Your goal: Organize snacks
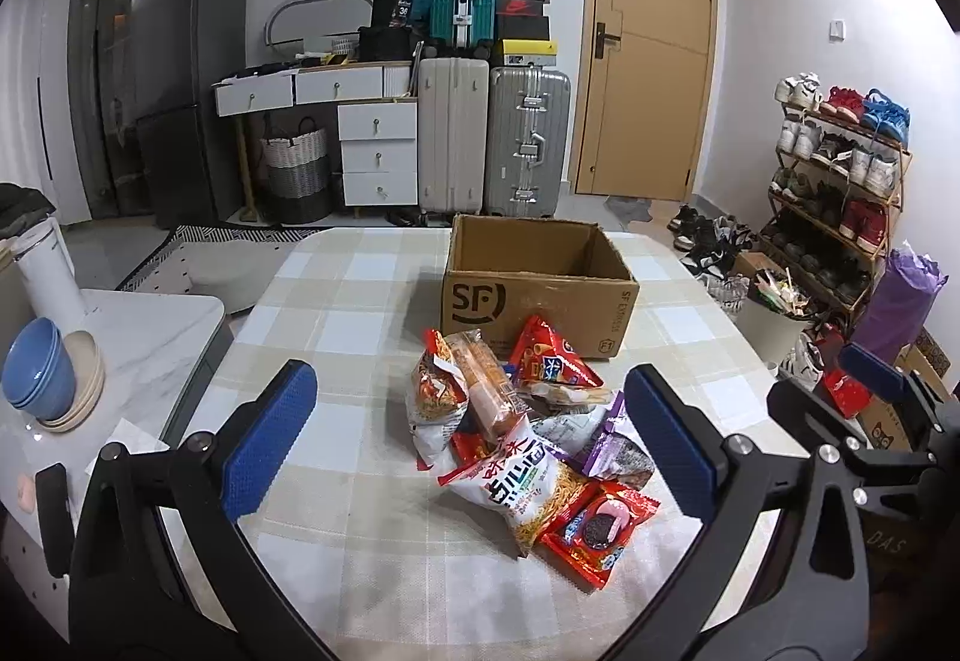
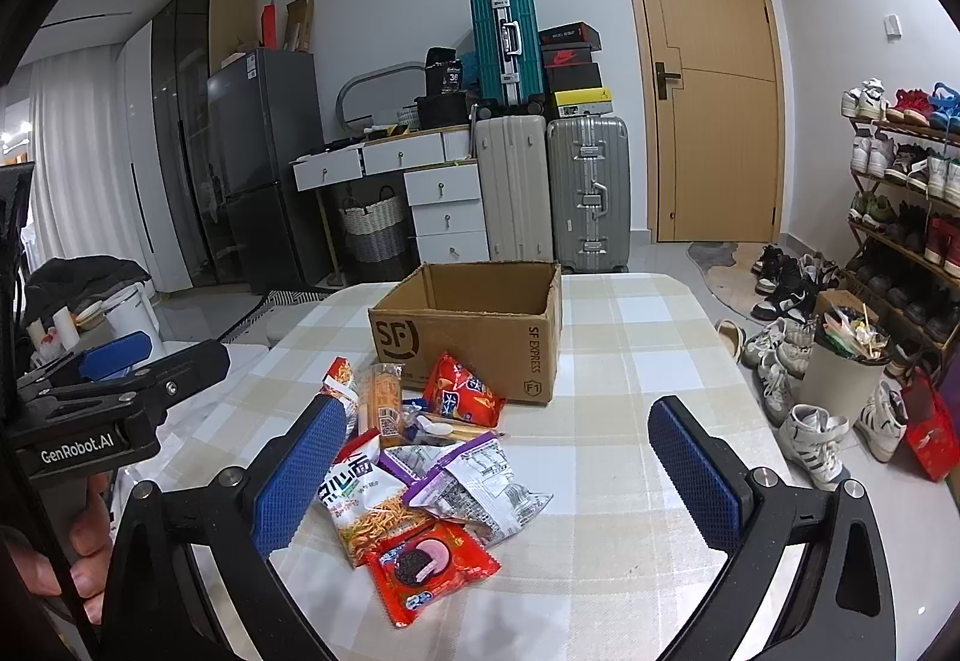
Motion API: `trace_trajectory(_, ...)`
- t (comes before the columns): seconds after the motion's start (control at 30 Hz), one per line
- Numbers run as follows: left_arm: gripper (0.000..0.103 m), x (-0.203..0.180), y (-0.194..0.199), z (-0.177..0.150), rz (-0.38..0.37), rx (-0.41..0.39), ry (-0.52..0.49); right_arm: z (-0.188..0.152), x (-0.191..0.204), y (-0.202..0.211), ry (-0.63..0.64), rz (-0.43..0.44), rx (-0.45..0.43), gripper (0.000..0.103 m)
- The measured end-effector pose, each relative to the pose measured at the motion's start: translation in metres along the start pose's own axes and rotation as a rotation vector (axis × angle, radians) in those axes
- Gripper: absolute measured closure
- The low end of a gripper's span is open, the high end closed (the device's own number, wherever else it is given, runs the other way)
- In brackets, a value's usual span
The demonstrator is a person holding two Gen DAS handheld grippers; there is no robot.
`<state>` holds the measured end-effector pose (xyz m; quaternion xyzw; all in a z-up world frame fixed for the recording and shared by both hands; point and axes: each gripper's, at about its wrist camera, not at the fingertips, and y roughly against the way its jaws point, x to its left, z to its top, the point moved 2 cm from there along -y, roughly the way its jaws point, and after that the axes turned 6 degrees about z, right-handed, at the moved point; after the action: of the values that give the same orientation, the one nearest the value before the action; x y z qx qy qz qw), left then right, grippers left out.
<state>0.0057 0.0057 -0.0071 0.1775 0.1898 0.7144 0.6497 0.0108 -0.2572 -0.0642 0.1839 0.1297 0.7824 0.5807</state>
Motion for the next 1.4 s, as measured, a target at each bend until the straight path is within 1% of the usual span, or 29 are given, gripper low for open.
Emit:
trace_trajectory(0.37, 0.0, 0.007, 0.0067, 0.0004, 0.035, -0.015, 0.01, -0.0009, 0.0032, 0.004, 0.002, 0.006, 0.0, 0.0)
trace_trajectory(0.5, 0.001, 0.0057, 0.0058, 0.0007, 0.034, -0.014, 0.007, -0.001, 0.0034, 0.0044, 0.0, 0.007, 0.0, 0.0)
trace_trajectory(0.67, 0.0, 0.003, 0.0066, 0.0001, 0.037, -0.02, -0.02, -0.0016, 0.0045, 0.0038, 0.001, 0.011, 0.002, 0.0)
trace_trajectory(1.23, 0.0, 0.0055, 0.0078, 0.0016, 0.038, -0.021, -0.025, -0.0024, 0.005, 0.0036, -0.001, 0.011, 0.004, 0.0)
trace_trajectory(1.33, 0.0, 0.0047, 0.0078, 0.0013, 0.039, -0.02, -0.027, -0.0032, 0.0053, 0.0023, -0.003, 0.016, 0.007, 0.0)
trace_trajectory(1.4, 0.0, 0.006, 0.0064, 0.0014, 0.042, -0.017, -0.029, -0.0054, 0.0067, 0.0014, -0.006, 0.033, 0.01, 0.0)
